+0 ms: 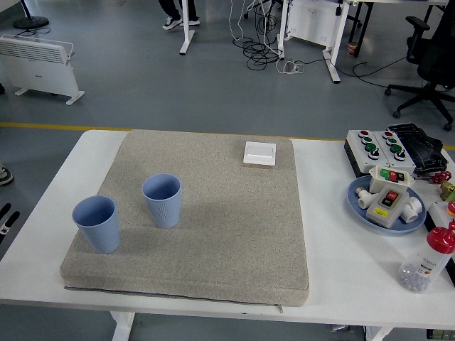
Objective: Push cup pick cup insert cup
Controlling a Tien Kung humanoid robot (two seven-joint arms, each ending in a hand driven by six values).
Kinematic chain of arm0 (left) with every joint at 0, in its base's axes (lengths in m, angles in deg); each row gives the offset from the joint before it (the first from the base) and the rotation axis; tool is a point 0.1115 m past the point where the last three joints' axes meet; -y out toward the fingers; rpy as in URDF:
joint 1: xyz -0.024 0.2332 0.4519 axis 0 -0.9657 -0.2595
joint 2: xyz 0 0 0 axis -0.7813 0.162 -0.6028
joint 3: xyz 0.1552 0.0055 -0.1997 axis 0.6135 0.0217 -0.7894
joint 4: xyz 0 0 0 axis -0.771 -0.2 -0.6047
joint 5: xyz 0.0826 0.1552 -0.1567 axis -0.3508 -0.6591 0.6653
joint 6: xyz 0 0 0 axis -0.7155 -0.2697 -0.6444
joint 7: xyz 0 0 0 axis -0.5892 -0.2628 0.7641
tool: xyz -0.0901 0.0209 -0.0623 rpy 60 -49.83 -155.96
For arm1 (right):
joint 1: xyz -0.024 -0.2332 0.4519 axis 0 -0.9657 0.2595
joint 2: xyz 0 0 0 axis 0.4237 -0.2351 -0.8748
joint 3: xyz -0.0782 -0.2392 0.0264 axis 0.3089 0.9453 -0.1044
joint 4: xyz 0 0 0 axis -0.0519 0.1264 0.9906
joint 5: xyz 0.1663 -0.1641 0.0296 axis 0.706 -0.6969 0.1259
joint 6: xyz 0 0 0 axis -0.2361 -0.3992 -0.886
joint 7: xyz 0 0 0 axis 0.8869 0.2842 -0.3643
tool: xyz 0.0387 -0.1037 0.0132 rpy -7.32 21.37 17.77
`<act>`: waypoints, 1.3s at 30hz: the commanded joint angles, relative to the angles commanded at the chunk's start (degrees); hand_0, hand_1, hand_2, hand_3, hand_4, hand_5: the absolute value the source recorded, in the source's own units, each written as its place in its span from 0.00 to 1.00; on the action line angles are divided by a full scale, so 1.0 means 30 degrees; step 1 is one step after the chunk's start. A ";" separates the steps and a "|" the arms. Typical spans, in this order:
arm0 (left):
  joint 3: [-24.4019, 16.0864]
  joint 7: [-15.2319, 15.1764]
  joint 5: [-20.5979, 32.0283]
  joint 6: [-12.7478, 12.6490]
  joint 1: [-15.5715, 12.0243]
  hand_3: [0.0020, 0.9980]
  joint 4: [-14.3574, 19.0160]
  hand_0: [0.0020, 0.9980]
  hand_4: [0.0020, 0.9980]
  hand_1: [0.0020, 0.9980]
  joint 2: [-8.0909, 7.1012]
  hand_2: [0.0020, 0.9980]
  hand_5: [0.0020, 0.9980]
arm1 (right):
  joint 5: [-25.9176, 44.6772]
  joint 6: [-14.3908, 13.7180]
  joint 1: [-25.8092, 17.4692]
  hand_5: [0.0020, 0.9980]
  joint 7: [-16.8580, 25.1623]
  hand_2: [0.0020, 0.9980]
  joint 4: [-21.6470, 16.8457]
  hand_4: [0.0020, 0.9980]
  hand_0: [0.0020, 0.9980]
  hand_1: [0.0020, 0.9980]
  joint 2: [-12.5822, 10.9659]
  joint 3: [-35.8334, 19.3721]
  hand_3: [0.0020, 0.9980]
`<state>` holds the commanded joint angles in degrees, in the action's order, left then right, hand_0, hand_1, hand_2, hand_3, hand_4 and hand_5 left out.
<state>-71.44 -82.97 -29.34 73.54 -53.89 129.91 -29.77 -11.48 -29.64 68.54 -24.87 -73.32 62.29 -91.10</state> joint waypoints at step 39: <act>0.5975 -0.1408 -1.1415 -0.1214 0.2177 0.45 -0.2348 0.58 0.64 0.49 0.0279 0.47 1.00 | -0.0067 -0.0009 0.0067 0.47 0.0015 0.65 0.0000 0.13 0.73 0.65 -0.0120 0.0122 0.58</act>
<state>-53.51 -87.20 -63.59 69.90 -47.36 122.87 -28.94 -11.68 -29.66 68.74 -24.82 -73.32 61.93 -90.73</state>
